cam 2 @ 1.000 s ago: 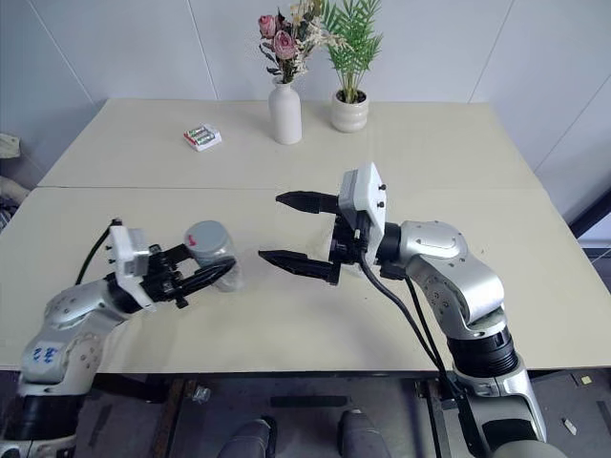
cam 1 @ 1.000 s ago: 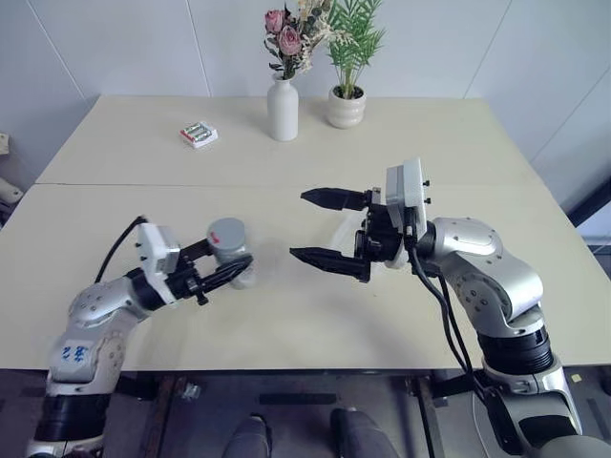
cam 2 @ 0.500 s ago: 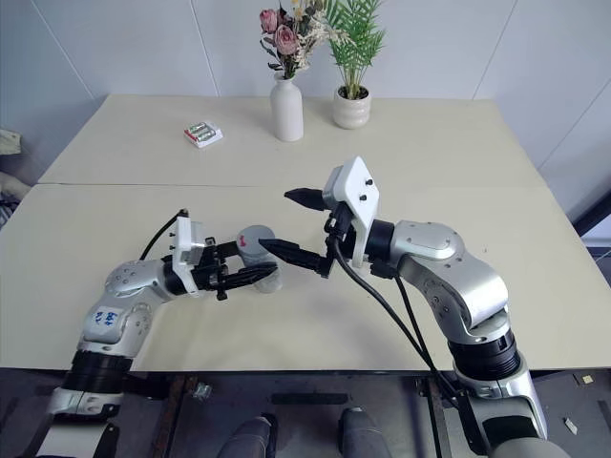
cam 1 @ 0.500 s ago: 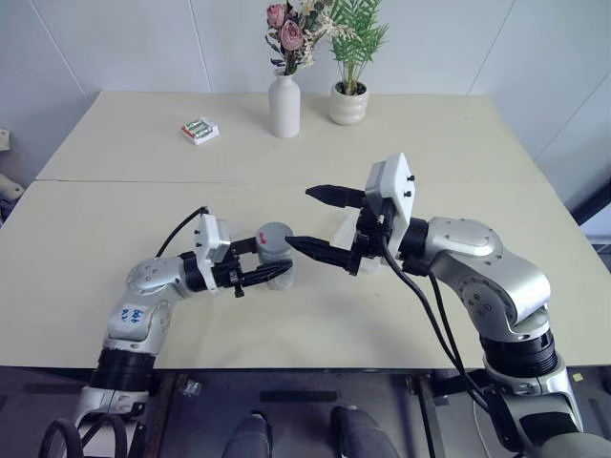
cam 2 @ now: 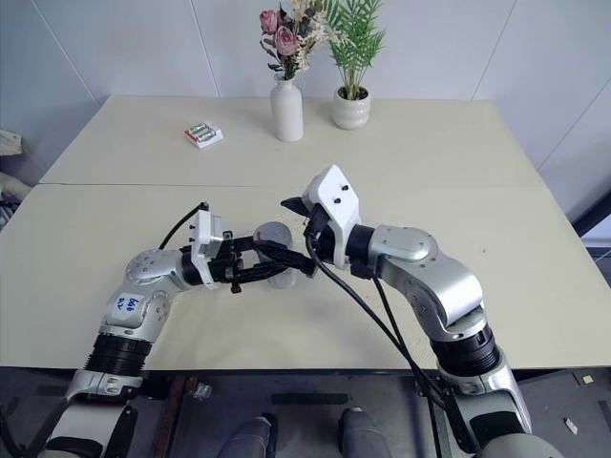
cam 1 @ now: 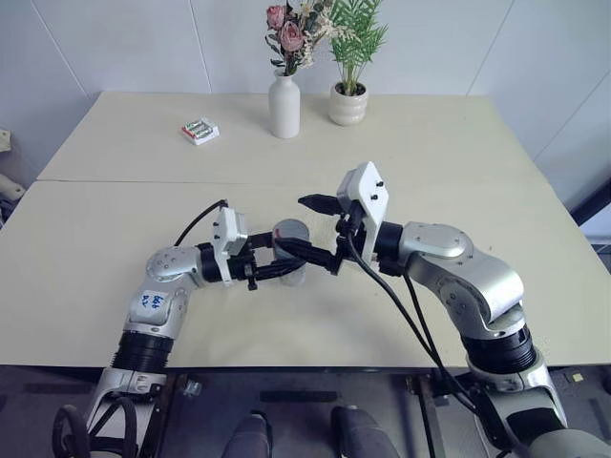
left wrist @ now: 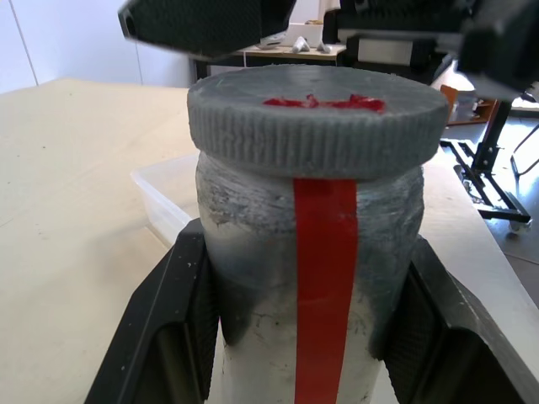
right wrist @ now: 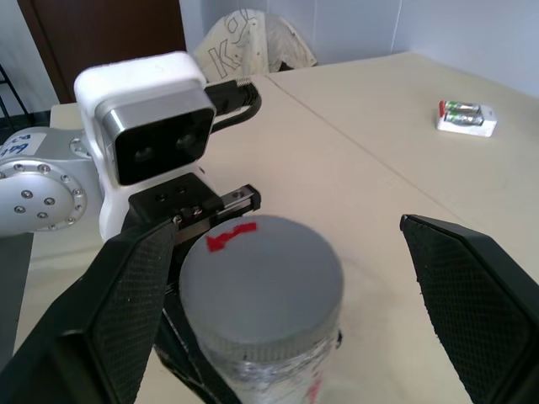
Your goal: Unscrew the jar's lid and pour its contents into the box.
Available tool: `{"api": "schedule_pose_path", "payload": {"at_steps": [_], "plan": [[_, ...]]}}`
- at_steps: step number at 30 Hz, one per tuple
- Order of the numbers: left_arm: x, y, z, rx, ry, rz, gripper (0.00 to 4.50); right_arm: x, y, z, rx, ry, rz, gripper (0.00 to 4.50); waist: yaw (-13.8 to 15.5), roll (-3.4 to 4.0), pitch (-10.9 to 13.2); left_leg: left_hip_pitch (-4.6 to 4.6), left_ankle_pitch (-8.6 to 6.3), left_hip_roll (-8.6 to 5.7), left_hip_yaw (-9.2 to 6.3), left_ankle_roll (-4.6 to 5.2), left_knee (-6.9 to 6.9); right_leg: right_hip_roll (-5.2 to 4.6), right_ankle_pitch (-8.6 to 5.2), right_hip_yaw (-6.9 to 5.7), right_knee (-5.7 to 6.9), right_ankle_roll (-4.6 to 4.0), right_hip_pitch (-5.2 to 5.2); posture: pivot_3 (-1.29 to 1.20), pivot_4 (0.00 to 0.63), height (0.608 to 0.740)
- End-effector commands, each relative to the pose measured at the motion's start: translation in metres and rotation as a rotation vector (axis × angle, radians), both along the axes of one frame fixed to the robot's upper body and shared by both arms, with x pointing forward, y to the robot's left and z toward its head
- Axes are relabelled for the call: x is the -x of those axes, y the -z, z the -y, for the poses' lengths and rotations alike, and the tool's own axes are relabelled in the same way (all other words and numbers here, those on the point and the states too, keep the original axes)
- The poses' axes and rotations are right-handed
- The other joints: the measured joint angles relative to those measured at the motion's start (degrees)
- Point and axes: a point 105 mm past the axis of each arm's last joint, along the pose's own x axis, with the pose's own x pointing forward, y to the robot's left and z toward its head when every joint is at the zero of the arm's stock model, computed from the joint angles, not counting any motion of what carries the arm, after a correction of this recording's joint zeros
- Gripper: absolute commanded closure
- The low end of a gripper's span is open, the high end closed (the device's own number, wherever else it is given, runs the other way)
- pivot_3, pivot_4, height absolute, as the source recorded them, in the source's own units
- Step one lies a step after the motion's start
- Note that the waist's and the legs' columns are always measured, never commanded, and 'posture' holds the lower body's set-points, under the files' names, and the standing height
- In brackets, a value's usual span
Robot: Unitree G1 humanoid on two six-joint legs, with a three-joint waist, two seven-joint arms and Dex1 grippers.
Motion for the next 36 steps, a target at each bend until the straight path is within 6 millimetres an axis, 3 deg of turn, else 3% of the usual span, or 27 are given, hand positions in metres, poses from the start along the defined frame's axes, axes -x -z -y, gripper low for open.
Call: {"api": "schedule_pose_path", "payload": {"at_steps": [1, 14, 19, 36], "plan": [[-0.001, -0.010, 0.005, 0.006, 0.009, 0.052, 2.41, 0.002, -0.007, -0.002, -0.022, -0.002, 0.050, 0.00, -0.05, 0.00, 0.00, 0.00, 0.01, -0.01, 0.00, 0.00, 0.02, 0.00, 0.01, 0.01, 0.02, 0.01, 0.00, 0.00, 0.150, 0.740], [-0.004, -0.012, 0.004, 0.014, -0.003, 0.059, 2.41, -0.005, 0.005, 0.000, -0.029, 0.020, 0.050, 0.00, -0.02, 0.00, 0.00, 0.01, 0.03, -0.01, -0.01, 0.00, 0.02, 0.00, 0.01, 0.00, 0.07, 0.02, 0.00, 0.00, 0.150, 0.740], [-0.004, -0.013, 0.005, 0.021, -0.007, 0.059, 2.41, -0.005, 0.000, -0.001, -0.060, 0.013, 0.048, 1.12, -0.06, 0.00, 0.00, 0.01, 0.03, -0.02, -0.01, 0.00, 0.02, 0.00, 0.01, 0.00, 0.08, 0.02, 0.00, 0.00, 0.150, 0.740], [-0.004, -0.015, 0.005, 0.026, -0.014, 0.064, 2.41, -0.001, -0.012, -0.004, -0.136, -0.028, 0.027, 1.12, -0.03, 0.00, 0.00, 0.02, 0.05, -0.03, -0.02, -0.01, 0.04, 0.00, 0.01, 0.00, 0.17, 0.02, -0.01, 0.00, 0.150, 0.740]]}}
